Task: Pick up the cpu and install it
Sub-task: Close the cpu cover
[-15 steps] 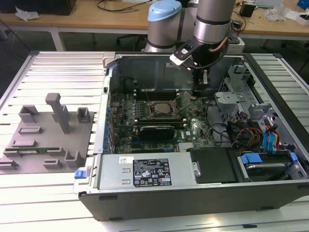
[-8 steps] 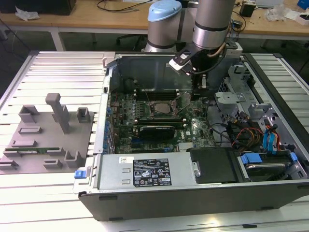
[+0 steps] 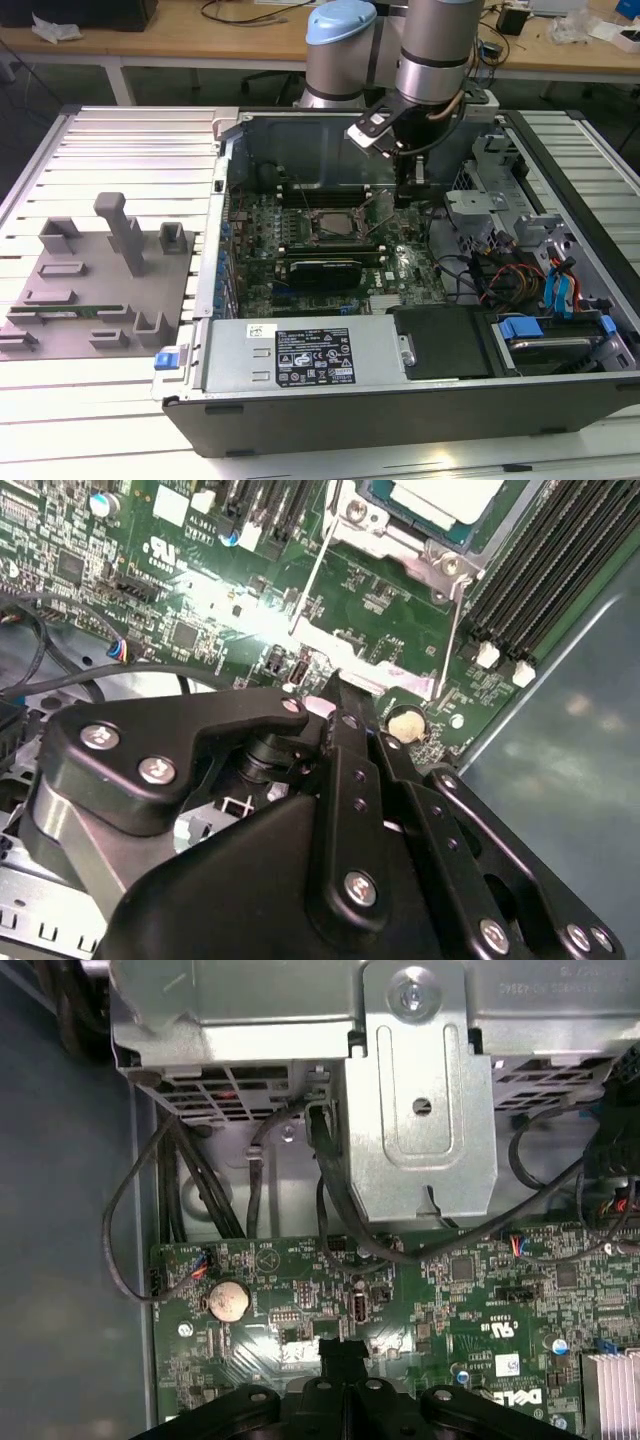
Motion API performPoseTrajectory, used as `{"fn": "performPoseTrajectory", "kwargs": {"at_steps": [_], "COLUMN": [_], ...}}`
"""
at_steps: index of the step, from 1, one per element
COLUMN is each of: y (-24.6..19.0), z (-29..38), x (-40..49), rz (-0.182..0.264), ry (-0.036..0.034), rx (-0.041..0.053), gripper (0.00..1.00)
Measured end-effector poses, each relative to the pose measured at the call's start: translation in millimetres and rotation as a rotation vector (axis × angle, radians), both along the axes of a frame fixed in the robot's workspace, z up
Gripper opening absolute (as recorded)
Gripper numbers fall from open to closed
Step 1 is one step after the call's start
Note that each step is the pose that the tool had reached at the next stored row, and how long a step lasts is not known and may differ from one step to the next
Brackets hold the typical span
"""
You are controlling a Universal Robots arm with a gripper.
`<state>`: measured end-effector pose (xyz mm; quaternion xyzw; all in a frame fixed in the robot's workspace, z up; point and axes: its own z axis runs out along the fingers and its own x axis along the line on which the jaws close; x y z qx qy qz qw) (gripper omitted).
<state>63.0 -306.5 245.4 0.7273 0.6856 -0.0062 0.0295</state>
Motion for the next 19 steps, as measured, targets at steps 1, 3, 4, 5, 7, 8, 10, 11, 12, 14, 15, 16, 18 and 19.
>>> {"fn": "performPoseTrajectory", "kwargs": {"at_steps": [1,3,4,5,7,8,10,11,12,14,15,16,18,19], "y": [0.0,0.0,0.0,0.0,0.0,0.1,0.0,0.0,-0.1,-0.1,0.0,0.0,0.0,0.0], "z": [0.0,0.0,0.0,0.0,0.2,0.5,1.5,1.8,2.1,2.5,2.5,2.6,2.6,2.6], "x": [-0.7,-0.7,-0.7,-0.7,-1.7,-3.2,-7.6,-9.4,-11.7,-16.7,-19.3,-22.3,-29.1,-32.1], "rz": [0.0,0.0,0.0,0.0,0.0,0.0,0.0,0.0,0.0,0.0,0.0,0.0,0.0,0.0], "ry": [0.0,-0.0001,-0.0001,-0.0001,0.0,-0.0002,-0.0005,-0.0007,-0.001,-0.0017,-0.0021,-0.0023,-0.0032,-0.0036], "rx": [0.0,0.0001,0.0,0.0,-0.0001,0.0002,0.0,0.0,-0.0001,0.0001,0.0005,0.0005,0.0007,0.0007], "gripper": [0.11,0.11,0.11,0.11,0.11,0.11,0.11,0.11,0.11,0.11,0.11,0.11,0.11,0.11]}}
